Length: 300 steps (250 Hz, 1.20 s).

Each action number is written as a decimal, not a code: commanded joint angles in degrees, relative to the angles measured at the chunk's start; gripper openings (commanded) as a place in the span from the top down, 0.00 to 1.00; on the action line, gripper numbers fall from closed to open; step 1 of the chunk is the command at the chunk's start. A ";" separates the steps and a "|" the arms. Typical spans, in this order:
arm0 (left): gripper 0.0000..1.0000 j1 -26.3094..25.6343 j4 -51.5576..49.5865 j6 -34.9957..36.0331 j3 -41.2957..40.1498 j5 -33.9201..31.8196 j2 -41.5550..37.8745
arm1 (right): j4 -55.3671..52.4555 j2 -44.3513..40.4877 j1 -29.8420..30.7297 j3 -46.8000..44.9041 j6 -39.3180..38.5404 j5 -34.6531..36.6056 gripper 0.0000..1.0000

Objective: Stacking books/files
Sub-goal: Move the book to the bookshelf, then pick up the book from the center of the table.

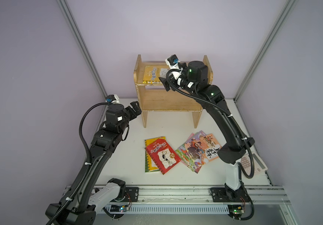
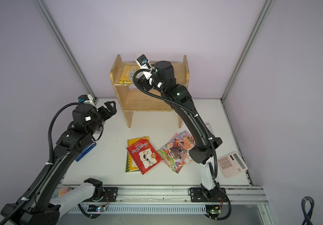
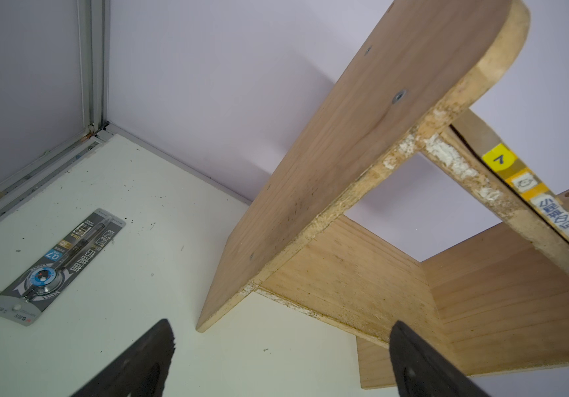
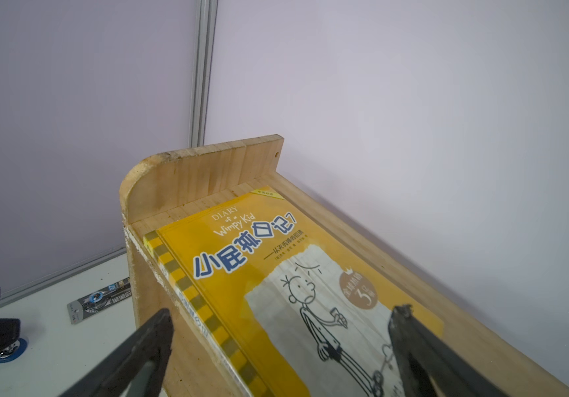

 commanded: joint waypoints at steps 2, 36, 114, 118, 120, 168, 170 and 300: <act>0.00 1.05 1.87 -0.32 -1.12 3.37 -0.22 | -6.87 -2.13 -0.10 0.22 2.81 4.41 0.02; 0.00 1.93 1.39 -0.76 -2.90 4.60 -0.71 | -12.73 -4.27 -0.09 -1.57 3.59 5.14 0.02; 0.00 3.07 -0.37 -1.86 -8.74 6.51 -1.54 | 0.86 -23.72 0.00 -36.26 7.23 1.61 0.03; 0.00 3.08 -0.44 -1.71 -8.98 6.87 -1.48 | 1.61 -24.78 -0.01 -37.95 7.38 1.52 0.03; 0.00 3.10 -0.44 -1.71 -9.12 7.03 -1.45 | 1.93 -25.30 -0.01 -38.78 7.47 1.35 0.03; 0.00 3.17 -0.57 -1.31 -12.13 11.13 -0.49 | 7.14 -34.03 0.01 -57.00 12.77 -2.34 0.02; 0.00 3.21 -0.63 -1.34 -12.19 11.32 -0.34 | 7.59 -34.25 -0.03 -57.79 12.98 -2.43 0.02; 0.02 -1.98 0.32 -4.09 -16.71 18.94 10.87 | 20.86 -35.28 -0.07 -90.83 34.20 -8.36 0.13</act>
